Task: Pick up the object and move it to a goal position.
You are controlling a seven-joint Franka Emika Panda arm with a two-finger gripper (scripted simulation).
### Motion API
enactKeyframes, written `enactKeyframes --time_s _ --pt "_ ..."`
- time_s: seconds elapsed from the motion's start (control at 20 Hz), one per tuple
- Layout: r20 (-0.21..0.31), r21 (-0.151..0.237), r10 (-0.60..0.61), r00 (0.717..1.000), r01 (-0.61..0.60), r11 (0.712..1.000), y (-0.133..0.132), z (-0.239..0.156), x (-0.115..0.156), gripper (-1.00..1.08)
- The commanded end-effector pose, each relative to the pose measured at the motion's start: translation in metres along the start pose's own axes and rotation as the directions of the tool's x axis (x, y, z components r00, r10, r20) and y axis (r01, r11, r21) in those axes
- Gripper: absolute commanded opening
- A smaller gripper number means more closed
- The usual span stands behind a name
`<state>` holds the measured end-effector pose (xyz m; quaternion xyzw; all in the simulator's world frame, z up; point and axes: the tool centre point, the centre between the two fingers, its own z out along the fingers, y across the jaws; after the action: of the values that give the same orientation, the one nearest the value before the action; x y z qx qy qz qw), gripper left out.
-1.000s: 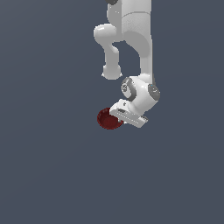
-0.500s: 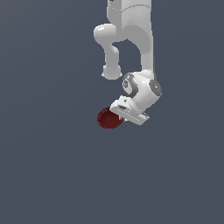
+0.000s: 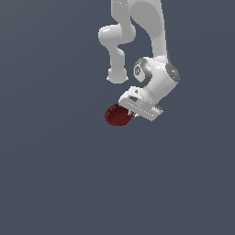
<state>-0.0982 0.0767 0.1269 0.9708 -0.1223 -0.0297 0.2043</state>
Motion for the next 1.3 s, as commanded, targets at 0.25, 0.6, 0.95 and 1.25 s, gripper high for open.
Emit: enactKeyframes --time_s 0.25,0.6,0.95,1.25 --pt "-0.002 0.001 0.0 1.0 0.0 1.0 0.015 -0.059 -0.019 -1.0" --pt "-0.002 0.001 0.0 1.0 0.0 1.0 0.023 -0.089 -0.028 -1.0" --pt "-0.002 0.001 0.0 1.0 0.0 1.0 0.024 -0.093 -0.03 -1.0" --pt "-0.001 0.001 0.0 1.0 0.0 1.0 0.034 -0.107 -0.033 -1.0"
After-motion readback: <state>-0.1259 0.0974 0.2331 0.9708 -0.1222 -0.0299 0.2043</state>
